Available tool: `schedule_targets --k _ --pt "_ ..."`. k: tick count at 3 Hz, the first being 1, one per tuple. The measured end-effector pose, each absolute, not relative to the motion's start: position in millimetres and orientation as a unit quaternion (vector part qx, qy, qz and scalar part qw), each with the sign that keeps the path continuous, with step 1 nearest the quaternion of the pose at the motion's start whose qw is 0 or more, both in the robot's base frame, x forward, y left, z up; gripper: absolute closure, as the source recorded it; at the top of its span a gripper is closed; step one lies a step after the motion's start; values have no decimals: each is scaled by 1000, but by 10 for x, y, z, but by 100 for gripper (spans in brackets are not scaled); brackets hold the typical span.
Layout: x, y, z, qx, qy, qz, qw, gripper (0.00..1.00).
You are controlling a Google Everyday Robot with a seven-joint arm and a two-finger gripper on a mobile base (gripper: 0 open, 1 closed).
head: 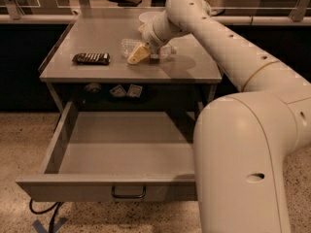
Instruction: Pick water bottle from top drawer and place on counter
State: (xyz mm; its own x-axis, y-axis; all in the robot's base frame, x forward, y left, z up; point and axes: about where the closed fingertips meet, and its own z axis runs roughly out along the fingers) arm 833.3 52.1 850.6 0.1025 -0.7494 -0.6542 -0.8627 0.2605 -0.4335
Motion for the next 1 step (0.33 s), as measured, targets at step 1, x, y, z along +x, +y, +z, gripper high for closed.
schedule_targets --k 1 --pt "8333 522 8506 -605 667 66 431 0"
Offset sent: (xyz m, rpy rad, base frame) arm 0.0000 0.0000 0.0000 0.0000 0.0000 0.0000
